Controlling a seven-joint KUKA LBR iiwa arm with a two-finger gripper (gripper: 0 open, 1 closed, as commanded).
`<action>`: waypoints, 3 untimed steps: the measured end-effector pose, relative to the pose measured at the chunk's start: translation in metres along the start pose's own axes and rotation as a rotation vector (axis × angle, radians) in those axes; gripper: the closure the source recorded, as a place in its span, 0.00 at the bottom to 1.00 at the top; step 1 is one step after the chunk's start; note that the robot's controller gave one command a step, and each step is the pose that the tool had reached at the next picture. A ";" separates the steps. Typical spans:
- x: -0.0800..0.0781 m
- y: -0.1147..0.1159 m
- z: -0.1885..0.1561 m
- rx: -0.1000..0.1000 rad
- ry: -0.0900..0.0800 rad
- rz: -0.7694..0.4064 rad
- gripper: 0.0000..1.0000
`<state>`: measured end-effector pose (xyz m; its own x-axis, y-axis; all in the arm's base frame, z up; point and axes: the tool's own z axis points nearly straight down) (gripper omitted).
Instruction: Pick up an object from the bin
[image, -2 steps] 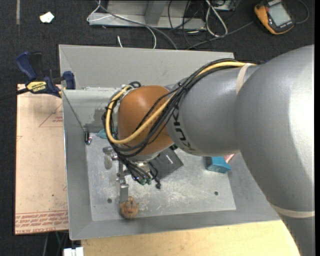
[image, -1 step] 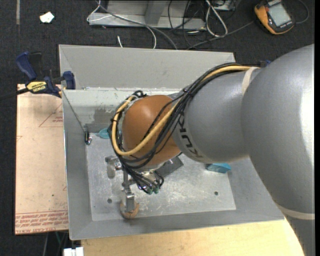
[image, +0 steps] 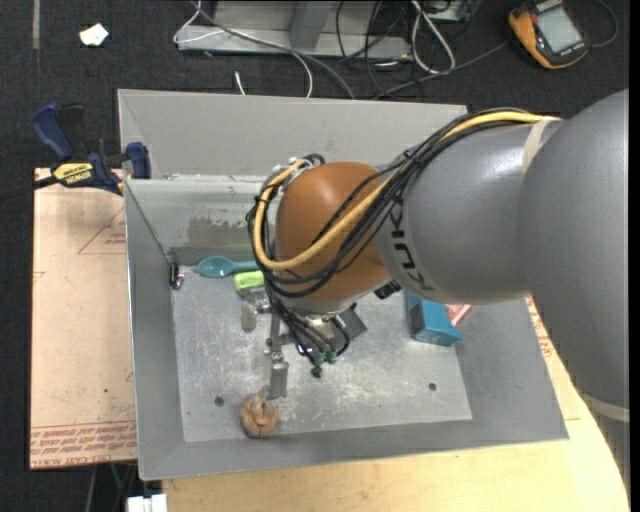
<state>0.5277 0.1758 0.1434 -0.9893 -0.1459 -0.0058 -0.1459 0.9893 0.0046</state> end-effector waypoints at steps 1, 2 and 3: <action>0.032 0.019 -0.042 0.000 0.007 -0.022 0.00; 0.042 0.007 0.010 0.000 -0.002 0.128 0.00; 0.028 -0.004 0.039 -0.003 -0.003 -0.002 0.00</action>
Offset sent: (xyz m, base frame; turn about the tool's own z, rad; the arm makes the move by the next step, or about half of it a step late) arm -0.0465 -0.0065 -0.0318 0.1589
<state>0.5009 0.1680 0.1038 -0.9890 -0.1476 -0.0086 -0.1476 0.9890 0.0079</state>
